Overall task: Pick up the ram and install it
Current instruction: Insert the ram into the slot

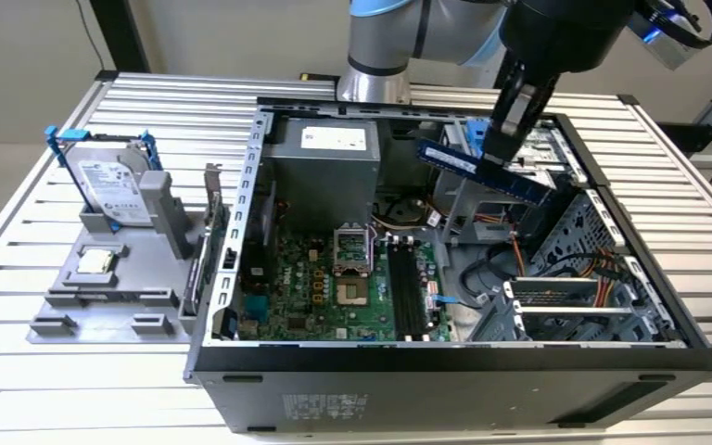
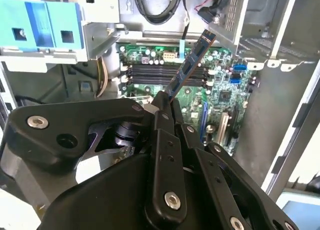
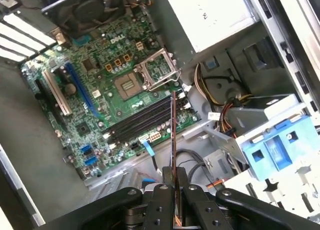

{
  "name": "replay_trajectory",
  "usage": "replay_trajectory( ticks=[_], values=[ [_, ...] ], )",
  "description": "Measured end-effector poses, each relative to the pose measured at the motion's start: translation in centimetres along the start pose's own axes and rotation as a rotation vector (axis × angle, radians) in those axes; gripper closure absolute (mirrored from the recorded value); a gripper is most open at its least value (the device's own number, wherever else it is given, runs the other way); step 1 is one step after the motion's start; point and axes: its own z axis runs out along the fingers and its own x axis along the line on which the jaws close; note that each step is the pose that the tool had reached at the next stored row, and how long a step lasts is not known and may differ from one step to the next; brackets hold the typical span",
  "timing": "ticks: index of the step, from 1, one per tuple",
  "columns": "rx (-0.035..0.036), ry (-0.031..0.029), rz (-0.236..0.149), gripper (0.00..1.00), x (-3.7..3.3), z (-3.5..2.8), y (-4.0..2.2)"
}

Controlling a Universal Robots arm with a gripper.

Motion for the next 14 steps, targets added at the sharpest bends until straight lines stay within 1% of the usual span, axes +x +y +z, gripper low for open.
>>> replay_trajectory(
  ticks=[14],
  values=[
    [0.0054, -0.0076, 0.230, 1.00, 0.00, 0.00, 0.00]
  ],
)
